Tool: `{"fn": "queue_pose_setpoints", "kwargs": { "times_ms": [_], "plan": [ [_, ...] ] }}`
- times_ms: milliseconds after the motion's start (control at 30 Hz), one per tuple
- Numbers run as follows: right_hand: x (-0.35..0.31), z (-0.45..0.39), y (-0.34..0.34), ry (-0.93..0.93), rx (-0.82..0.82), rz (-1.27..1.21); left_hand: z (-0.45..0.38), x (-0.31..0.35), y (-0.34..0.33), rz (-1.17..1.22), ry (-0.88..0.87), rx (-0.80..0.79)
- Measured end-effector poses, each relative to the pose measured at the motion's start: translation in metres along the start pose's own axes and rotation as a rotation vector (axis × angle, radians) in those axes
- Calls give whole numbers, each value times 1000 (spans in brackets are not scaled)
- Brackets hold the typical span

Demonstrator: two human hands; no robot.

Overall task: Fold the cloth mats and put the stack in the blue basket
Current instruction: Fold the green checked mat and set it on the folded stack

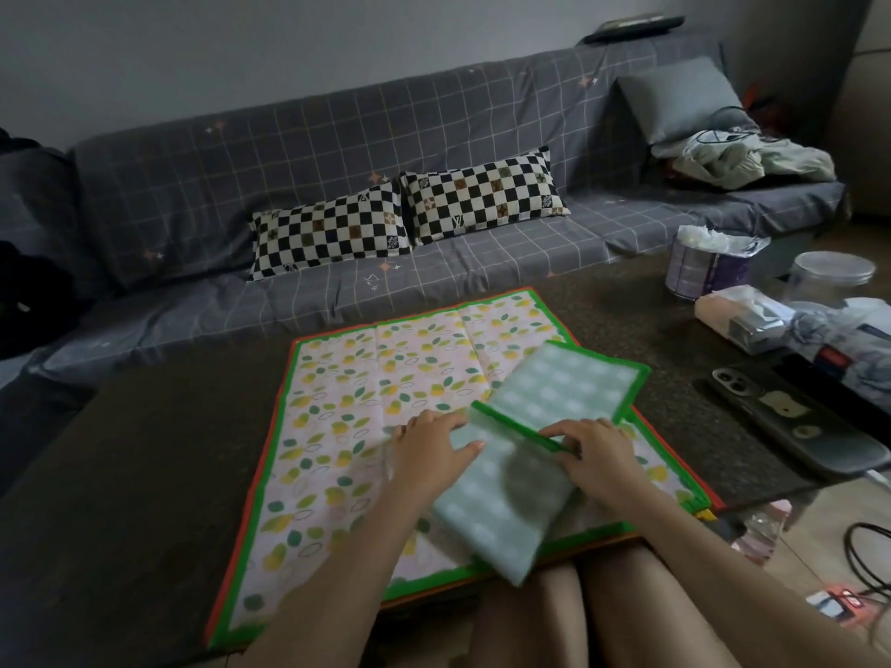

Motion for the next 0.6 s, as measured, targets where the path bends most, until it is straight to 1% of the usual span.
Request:
{"fn": "queue_pose_setpoints", "kwargs": {
  "times_ms": [133, 267, 400, 600],
  "plan": [
    [15, -19, 12, -30, 55, 19, 17, 17, 1, 62, -7, 60],
    [25, -32, 20, -43, 77, -127, 25, 34, -7, 86, -41, 93],
    [32, -31, 17, -26, 93, -150, 24, 41, -20, 150, -57, 90],
    [36, -23, 7, 38, 151, -117, 29, 45, -27, 13, -79, 77]
  ]
}}
Point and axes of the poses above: each hand's wrist, its own z-axis away from the middle knuckle, its own y-axis out of the back of the hand, x = y × z, the point moved 1 cm from there along -z, towards the middle knuckle, and after that the axes turned 13 degrees about -z, right-handed, at the moved point
